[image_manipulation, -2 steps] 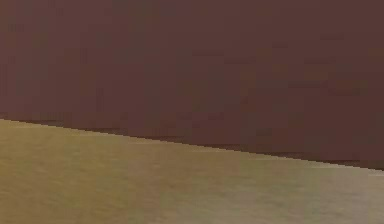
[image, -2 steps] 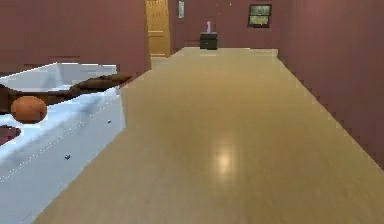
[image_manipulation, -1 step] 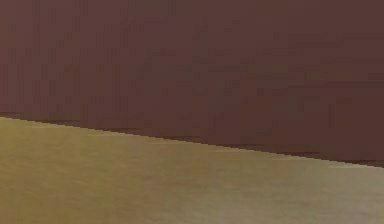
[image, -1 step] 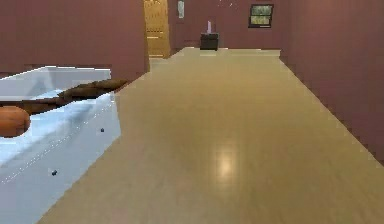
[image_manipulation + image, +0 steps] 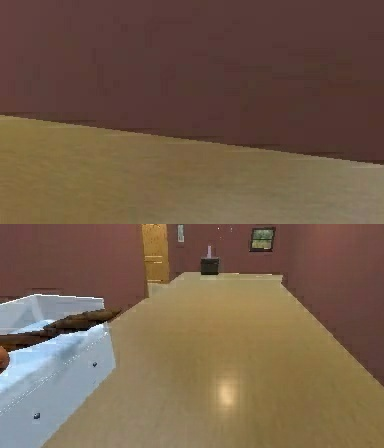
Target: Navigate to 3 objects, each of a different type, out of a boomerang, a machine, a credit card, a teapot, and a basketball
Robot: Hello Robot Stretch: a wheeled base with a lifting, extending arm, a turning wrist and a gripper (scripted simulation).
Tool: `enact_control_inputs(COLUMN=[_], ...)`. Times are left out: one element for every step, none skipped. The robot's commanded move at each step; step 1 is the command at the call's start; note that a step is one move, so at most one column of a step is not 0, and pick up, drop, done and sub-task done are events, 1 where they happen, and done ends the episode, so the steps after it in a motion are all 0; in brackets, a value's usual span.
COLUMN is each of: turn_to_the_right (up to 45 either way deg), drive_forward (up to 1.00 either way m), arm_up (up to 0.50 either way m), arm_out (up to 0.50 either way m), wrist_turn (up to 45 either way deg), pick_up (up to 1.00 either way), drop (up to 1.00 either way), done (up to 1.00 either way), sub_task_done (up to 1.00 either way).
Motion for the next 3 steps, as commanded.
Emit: enact_control_inputs(turn_to_the_right=[27.0, 0.0, -45.0], drive_forward=[0.0, 0.2, 0.0], arm_up=[0.0, 0.0, 0.0], arm_out=[0.0, 0.0, 0.0], wrist_turn=[0.0, 0.0, 0.0], pick_up=[0.0, 0.0, 0.0], drop=[0.0, 0.0, 0.0], done=[0.0, 0.0, 0.0], sub_task_done=[0.0, 0.0, 0.0])
